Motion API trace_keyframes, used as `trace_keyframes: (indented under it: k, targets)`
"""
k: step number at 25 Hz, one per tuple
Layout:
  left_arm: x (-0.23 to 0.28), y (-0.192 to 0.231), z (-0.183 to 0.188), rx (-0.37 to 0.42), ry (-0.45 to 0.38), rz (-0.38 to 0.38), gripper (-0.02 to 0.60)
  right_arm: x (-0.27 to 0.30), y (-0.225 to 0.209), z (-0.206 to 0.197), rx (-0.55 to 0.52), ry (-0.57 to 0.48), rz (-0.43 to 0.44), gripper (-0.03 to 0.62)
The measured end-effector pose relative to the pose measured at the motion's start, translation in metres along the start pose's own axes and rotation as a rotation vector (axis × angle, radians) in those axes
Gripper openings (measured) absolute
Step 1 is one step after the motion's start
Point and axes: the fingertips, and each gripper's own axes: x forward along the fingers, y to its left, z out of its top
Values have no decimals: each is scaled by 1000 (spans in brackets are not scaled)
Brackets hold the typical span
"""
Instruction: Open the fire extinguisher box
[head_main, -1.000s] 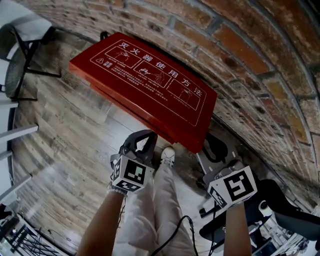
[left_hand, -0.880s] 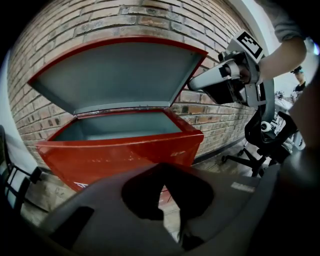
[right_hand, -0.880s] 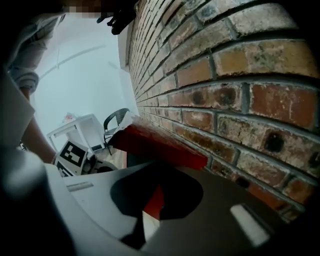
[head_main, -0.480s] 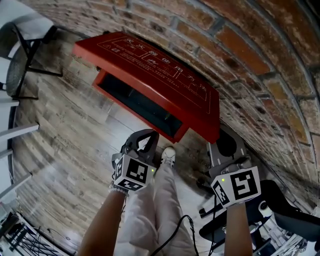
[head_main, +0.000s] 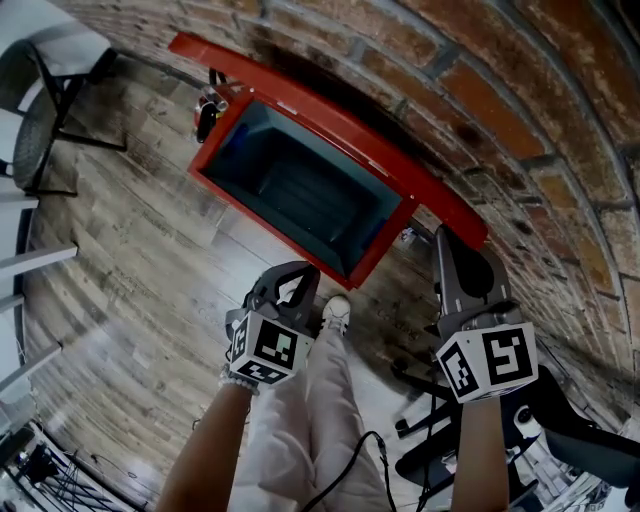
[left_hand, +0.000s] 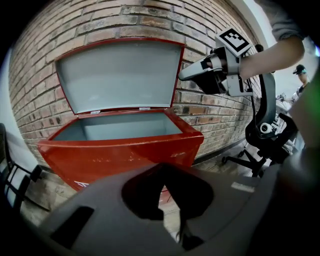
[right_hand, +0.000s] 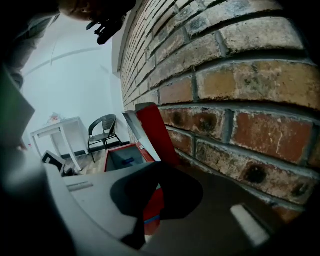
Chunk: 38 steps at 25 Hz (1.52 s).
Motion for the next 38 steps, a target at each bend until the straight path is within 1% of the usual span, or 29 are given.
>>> trace_keyframes:
  k: [7,10,13,16,19,24,26,27,31,34,38]
  targets:
    - [0,0,0,3,4,-5,-2,10,-22,12,-3,-24,-37,8]
    - [0,0,0,-1,1,-2,-2,14,-24,17,10,-44,-21,8]
    - [0,0,0,-8,-1,-2,-2,18,-16,16,-2,-24,14,8]
    - [0,0,1,-8,-4,-8,-2,23,-2,10,-14,15,68,8]
    - [-2,0,2,-9,-9,-12,-2,27,16,1,0,53,128,9]
    - [-2,1,2,-19,-21,-11,-2,37,48,-20,1,133,243,10]
    - [-2,1,2,-22,-27,-11,-2,40,62,-27,7,165,299,61]
    - [-2,2,3,-24,-30,-10,-2,41,68,-31,10,181,324,77]
    - [-5,3,5,-32,-44,-6,-2,42,94,-46,4,250,428,117]
    - [-7,4,6,-38,-54,-5,-2,40,111,-60,-6,304,496,127]
    - [-10,6,7,-47,-65,-1,-2,36,130,-78,-45,373,554,124]
